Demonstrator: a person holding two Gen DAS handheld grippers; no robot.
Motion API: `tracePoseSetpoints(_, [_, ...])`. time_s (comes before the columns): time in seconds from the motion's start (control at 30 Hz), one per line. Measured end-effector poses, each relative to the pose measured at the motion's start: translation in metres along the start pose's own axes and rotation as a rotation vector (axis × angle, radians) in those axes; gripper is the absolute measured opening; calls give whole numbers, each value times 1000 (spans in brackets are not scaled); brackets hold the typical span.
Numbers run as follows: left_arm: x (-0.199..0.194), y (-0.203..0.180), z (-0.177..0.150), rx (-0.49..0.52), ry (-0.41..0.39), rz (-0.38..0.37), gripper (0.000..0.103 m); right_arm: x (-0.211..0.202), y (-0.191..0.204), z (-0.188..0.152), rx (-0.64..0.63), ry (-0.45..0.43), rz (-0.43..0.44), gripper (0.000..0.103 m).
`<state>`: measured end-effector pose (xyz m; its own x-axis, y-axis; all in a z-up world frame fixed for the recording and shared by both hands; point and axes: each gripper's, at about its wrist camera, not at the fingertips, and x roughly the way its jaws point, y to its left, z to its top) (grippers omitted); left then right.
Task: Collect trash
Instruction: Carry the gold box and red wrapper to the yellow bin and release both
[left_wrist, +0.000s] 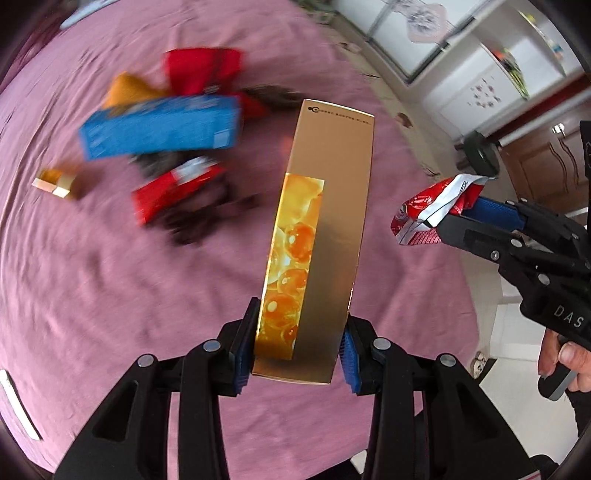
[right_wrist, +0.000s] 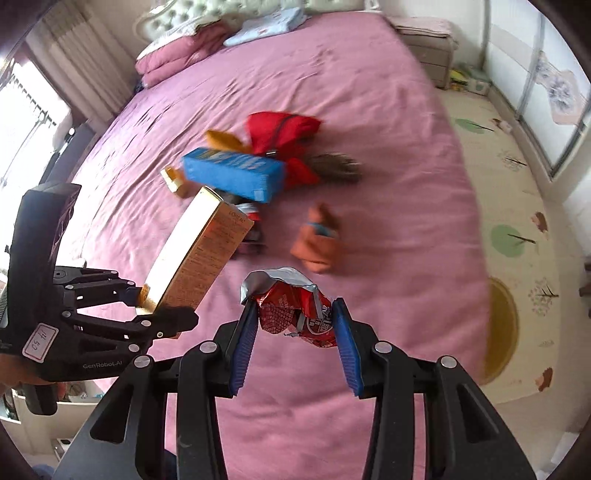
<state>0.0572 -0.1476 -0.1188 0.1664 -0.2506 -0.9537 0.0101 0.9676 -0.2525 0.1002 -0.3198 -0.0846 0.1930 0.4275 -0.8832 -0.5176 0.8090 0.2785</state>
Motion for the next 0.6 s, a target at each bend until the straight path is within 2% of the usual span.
tracePoseSetpoints(0.3, [27,-131,31,115,10,-58,39,-54,-109,-33,103,-32,-57,41])
tracePoseSetpoints(0.6, [68,-228,64,196,57,-121,39,-85,-197,-57,185,-42,-100,41])
